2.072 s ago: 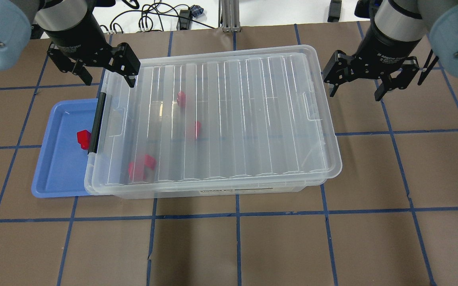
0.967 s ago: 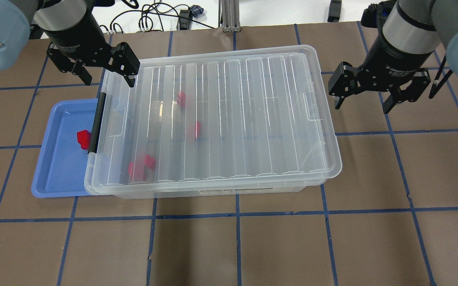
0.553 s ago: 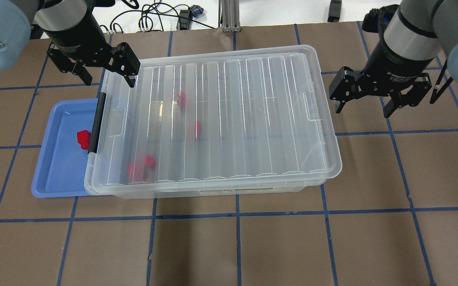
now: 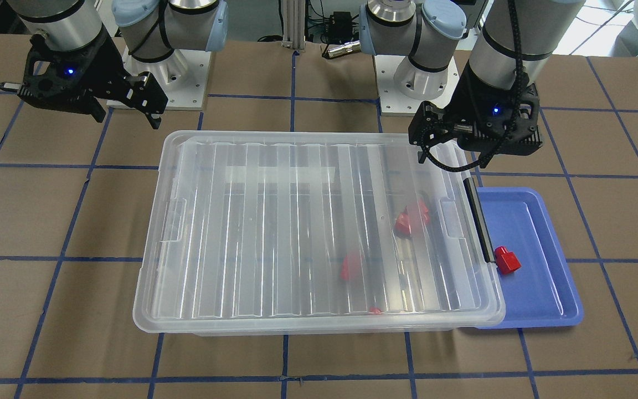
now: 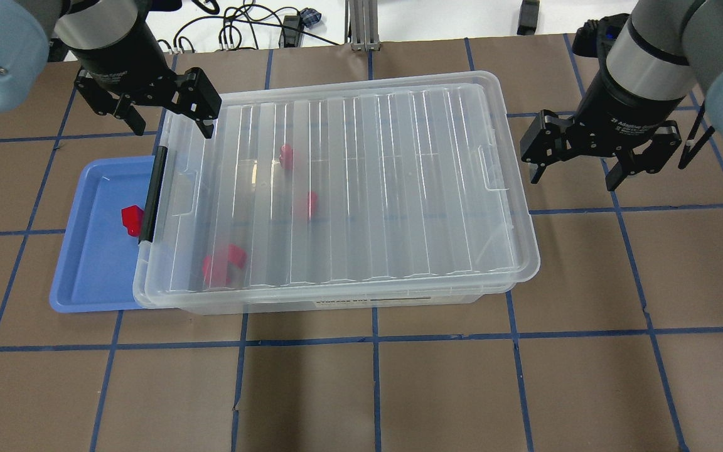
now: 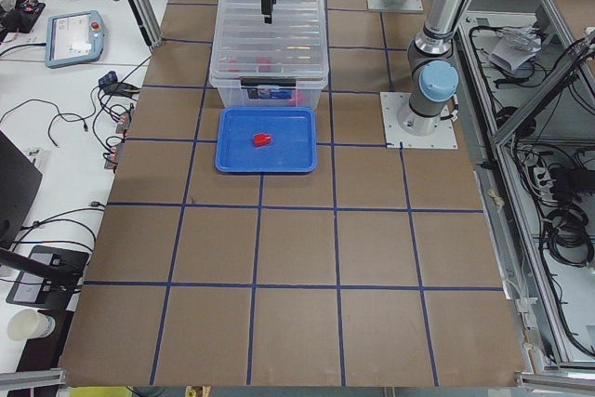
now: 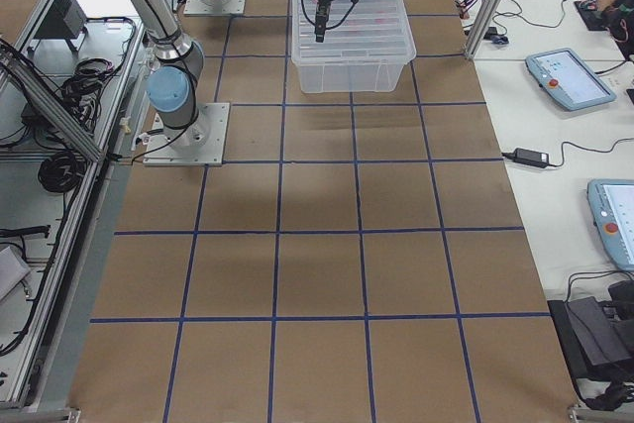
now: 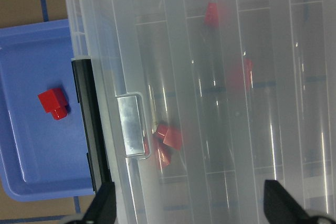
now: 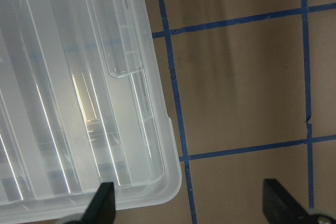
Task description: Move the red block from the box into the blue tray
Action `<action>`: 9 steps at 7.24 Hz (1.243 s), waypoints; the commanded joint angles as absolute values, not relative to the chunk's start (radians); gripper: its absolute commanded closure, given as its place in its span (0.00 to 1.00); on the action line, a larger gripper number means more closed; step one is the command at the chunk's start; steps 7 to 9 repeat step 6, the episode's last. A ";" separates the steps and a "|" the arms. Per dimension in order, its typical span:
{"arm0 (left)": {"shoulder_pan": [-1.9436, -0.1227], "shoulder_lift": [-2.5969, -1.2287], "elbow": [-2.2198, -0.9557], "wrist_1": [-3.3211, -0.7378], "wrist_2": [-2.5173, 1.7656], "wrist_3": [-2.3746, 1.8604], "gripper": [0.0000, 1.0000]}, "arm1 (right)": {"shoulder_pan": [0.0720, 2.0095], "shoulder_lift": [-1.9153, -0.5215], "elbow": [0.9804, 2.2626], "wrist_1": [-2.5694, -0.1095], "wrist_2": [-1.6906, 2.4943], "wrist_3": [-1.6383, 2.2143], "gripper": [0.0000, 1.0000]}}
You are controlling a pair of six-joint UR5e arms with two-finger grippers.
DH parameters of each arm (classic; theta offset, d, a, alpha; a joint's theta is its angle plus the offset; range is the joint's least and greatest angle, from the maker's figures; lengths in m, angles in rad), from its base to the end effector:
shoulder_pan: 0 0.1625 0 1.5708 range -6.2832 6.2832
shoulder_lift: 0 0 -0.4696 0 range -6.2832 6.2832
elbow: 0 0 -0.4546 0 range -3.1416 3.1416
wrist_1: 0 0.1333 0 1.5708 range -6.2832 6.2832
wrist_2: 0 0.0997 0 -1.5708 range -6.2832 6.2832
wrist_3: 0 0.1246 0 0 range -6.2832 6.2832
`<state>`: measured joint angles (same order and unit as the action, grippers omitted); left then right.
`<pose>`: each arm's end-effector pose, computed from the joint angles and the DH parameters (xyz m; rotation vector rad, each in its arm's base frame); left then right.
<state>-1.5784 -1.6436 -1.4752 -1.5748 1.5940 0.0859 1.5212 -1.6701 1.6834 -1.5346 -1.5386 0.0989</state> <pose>-0.1349 -0.5897 0.5185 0.1454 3.1142 -0.0278 0.1123 -0.5076 0.4944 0.2319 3.1010 0.0782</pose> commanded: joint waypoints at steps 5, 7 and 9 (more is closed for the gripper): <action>-1.578 -1.641 -1.476 -1.575 1.594 0.086 0.00 | 1.511 -1.671 1.684 -1.537 -1.539 0.092 0.00; -1.578 -1.643 -1.474 -1.574 1.594 0.086 0.00 | 1.512 -1.671 1.684 -1.537 -1.539 0.094 0.00; -1.578 -1.643 -1.474 -1.574 1.594 0.086 0.00 | 1.512 -1.671 1.684 -1.537 -1.539 0.094 0.00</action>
